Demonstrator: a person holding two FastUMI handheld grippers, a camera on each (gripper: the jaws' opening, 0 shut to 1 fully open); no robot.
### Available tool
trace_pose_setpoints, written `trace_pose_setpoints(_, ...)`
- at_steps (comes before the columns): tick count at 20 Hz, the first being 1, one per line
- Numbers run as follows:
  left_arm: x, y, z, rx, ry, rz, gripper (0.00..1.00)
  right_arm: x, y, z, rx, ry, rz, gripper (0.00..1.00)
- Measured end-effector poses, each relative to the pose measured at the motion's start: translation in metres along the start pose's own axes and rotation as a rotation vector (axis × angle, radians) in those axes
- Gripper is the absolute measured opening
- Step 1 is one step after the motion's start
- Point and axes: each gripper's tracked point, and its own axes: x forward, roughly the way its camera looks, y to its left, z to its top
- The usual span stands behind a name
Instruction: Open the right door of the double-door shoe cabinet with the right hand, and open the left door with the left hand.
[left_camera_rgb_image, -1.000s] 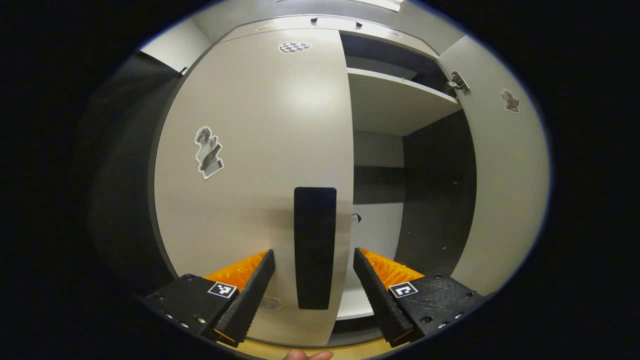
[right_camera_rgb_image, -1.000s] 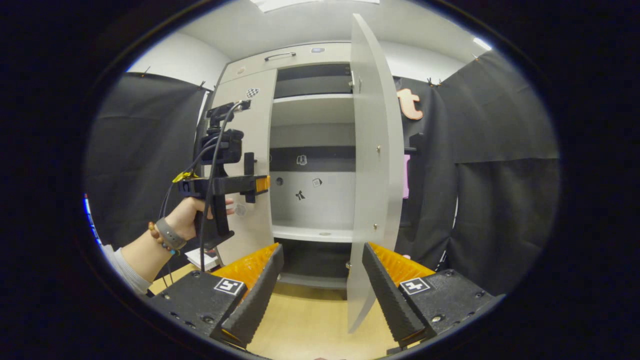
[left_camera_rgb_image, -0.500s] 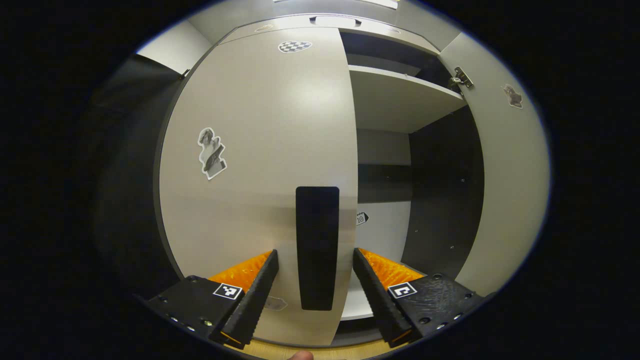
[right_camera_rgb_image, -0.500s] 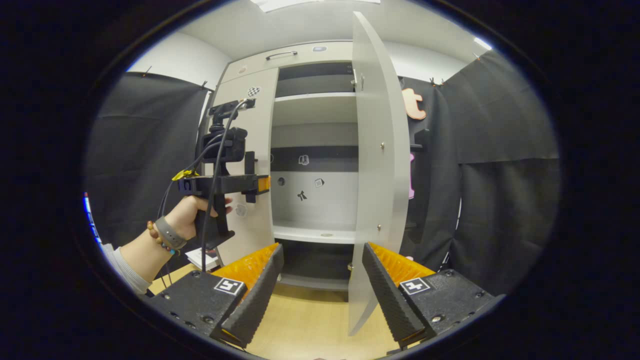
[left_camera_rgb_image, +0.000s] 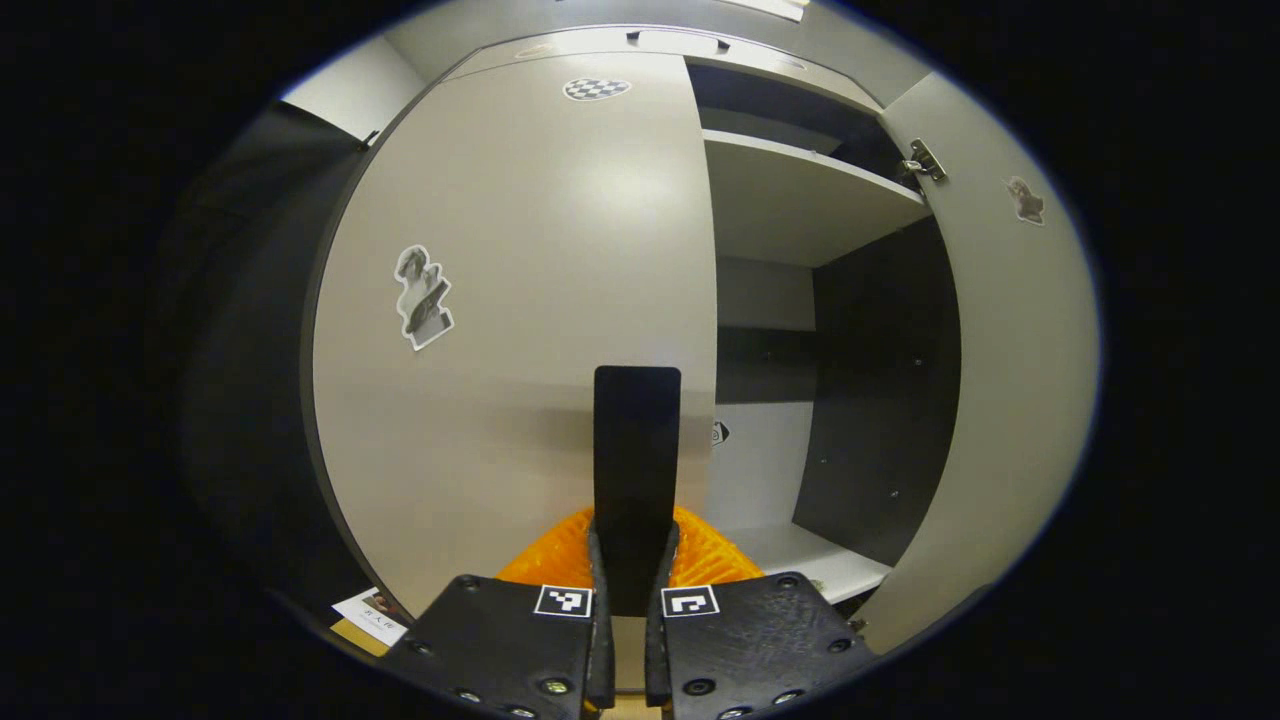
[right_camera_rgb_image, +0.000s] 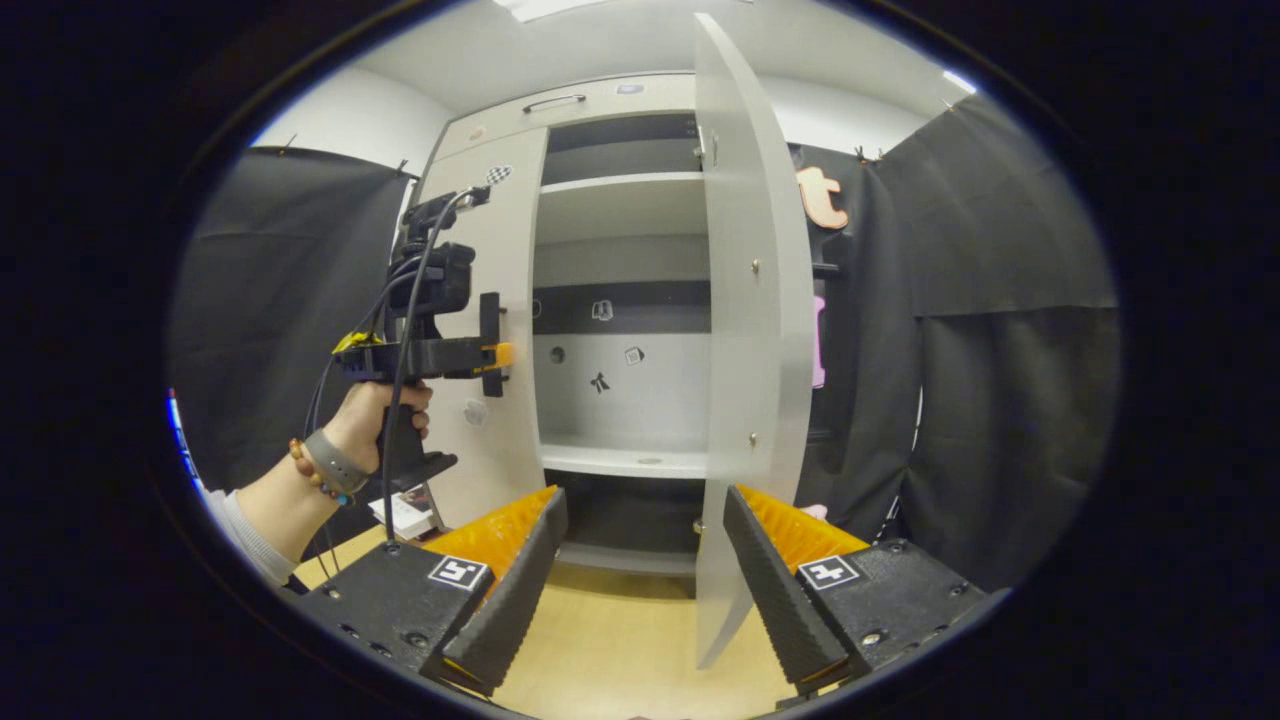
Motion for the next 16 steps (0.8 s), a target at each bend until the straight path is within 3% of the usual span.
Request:
trace_pose_setpoints(2, -0.002, -0.002, -0.001, -0.008, 0.006, -0.029, 0.02, 0.000, 0.001, 0.002, 0.006, -0.005, 0.002, 0.98)
trace_pose_setpoints(4, -0.003, -0.002, -0.001, 0.007, 0.014, -0.040, 0.01, 0.000, 0.002, 0.003, 0.004, -0.014, 0.004, 0.98)
trace_pose_setpoints(16, -0.057, 0.009, 0.002, 0.043, 0.025, -0.065, 0.01, -0.009, 0.010, -0.009, 0.002, 0.003, -0.010, 0.98)
